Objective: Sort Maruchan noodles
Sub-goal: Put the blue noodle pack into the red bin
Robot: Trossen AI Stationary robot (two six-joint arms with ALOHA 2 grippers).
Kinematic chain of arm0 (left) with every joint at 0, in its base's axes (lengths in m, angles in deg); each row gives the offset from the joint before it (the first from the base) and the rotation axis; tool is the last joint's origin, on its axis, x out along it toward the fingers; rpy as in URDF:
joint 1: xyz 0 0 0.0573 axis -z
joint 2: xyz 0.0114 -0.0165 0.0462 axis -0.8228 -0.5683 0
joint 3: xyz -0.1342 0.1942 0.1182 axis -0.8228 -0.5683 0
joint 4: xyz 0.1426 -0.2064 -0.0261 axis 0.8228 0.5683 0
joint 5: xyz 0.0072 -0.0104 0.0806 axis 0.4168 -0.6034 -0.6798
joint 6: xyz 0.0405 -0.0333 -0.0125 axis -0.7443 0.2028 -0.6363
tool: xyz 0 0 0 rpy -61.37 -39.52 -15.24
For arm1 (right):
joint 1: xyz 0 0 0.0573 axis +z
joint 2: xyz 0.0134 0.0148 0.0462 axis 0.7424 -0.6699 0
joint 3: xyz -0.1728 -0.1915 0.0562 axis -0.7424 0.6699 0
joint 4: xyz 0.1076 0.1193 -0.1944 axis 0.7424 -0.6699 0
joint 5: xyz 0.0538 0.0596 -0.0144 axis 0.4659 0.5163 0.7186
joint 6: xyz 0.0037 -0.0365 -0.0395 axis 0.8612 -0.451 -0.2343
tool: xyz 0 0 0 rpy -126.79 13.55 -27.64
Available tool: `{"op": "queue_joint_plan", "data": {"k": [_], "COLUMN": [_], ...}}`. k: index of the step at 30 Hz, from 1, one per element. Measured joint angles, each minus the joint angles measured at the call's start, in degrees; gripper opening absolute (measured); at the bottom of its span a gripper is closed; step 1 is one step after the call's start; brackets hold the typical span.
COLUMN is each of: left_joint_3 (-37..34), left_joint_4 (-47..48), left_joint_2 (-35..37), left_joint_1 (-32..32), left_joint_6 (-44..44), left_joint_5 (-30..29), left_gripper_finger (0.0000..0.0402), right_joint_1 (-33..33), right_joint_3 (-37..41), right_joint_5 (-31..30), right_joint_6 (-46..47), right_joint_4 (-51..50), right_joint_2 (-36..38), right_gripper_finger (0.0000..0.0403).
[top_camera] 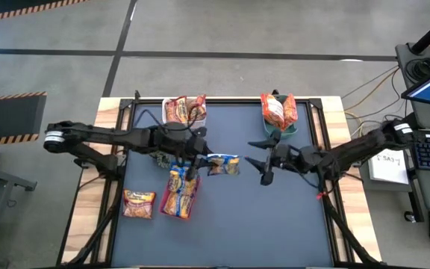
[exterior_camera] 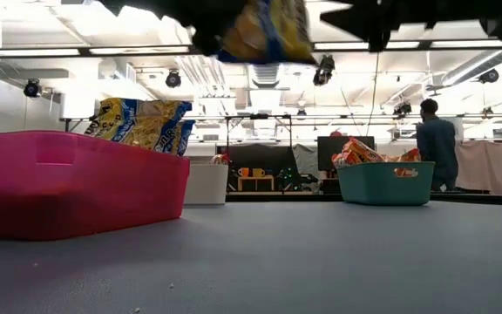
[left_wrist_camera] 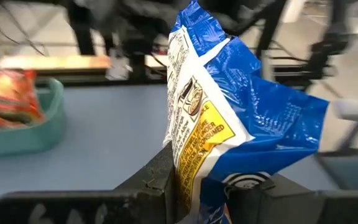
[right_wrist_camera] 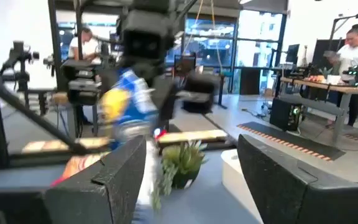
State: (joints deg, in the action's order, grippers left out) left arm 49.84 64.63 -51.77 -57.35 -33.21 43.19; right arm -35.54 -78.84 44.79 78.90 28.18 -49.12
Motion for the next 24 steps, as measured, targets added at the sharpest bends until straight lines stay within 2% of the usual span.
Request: {"op": "queue_joint_plan", "data": {"k": [3,9,13,18,24], "left_joint_3": [0.01,2.19,2.44,-0.53,-4.55], "left_joint_4": [5.98,21.25,29.91,31.07,32.59], "left_joint_2": [4.23,10.41,11.90,12.20,13.19], "left_joint_1": [0.11,2.26,5.83,11.78,15.62], "left_joint_6": [3.34,10.99,8.92,4.59,5.95], "left_joint_5": [2.43,2.44,2.09,-2.51,-9.38], "left_gripper_finger": [0.0081,0.0080,0.0080,0.0080,0.0080], "right_joint_1": [-0.46,-1.45,-1.81,-2.54,-2.78], "right_joint_3": [-1.29,-3.32,-3.44,-3.45,-3.45], "right_joint_5": [-0.14,-0.11,-0.14,-0.04,-0.07], "right_joint_6": [-0.09,-0.55,-0.68,-0.94,-0.46], "right_joint_4": [-4.04,-8.89,-9.67,-9.97,-10.21], "right_joint_2": [3.94,6.72,5.76,4.82,4.63], "right_gripper_finger": [0.0246,0.0240,0.0237,0.0241,0.0240]}}
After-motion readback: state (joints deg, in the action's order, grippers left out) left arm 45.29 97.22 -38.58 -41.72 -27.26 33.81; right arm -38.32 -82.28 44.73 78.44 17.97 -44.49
